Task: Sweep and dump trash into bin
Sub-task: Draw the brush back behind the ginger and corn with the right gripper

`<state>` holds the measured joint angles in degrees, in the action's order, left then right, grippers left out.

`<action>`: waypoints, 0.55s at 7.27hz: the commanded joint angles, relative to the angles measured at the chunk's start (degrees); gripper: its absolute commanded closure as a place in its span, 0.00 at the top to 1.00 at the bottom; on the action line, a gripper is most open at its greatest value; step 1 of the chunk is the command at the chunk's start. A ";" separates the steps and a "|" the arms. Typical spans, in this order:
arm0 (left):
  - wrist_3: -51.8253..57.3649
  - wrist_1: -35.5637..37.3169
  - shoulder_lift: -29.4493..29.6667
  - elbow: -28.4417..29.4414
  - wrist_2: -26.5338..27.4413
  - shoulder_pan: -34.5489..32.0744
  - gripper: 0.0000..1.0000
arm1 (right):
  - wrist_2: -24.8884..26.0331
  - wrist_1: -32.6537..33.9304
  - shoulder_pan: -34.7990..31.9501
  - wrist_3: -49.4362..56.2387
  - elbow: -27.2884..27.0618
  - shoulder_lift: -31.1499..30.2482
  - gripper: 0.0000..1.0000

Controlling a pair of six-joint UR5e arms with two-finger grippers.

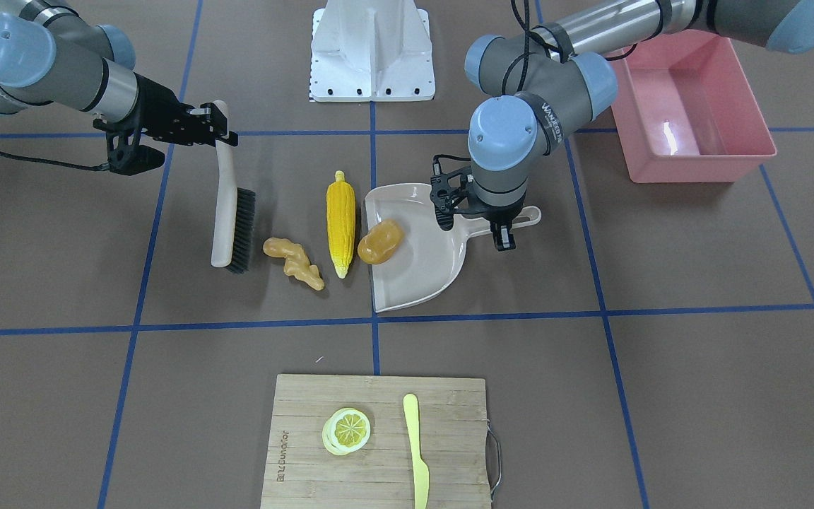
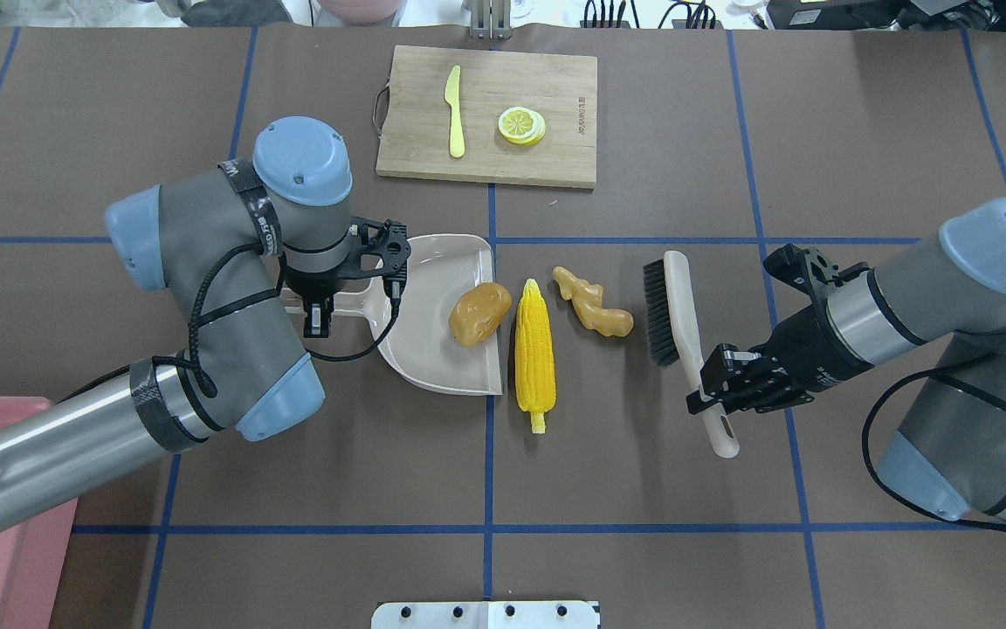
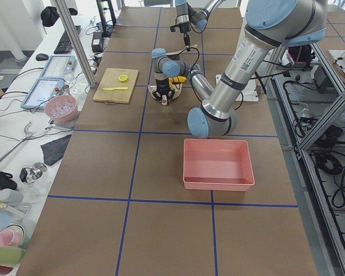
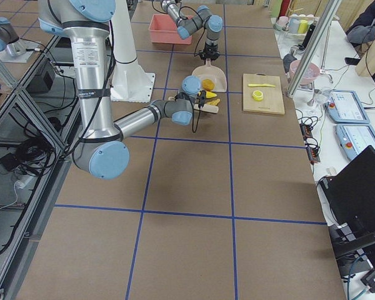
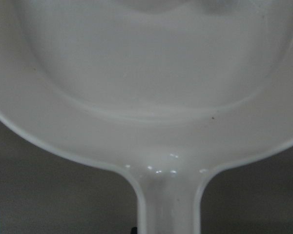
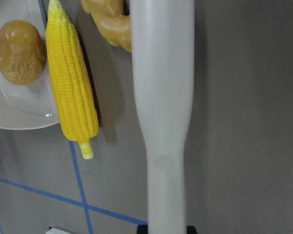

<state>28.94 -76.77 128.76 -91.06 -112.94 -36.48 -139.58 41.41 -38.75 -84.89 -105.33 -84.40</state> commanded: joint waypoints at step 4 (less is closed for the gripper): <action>-0.02 -0.05 0.00 0.18 0.00 0.09 0.00 | 6.32 -0.27 6.13 1.66 0.83 0.99 0.00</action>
<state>28.92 -76.81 128.76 -90.91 -112.94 -36.40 -135.30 41.14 -34.06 -83.42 -104.71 -83.81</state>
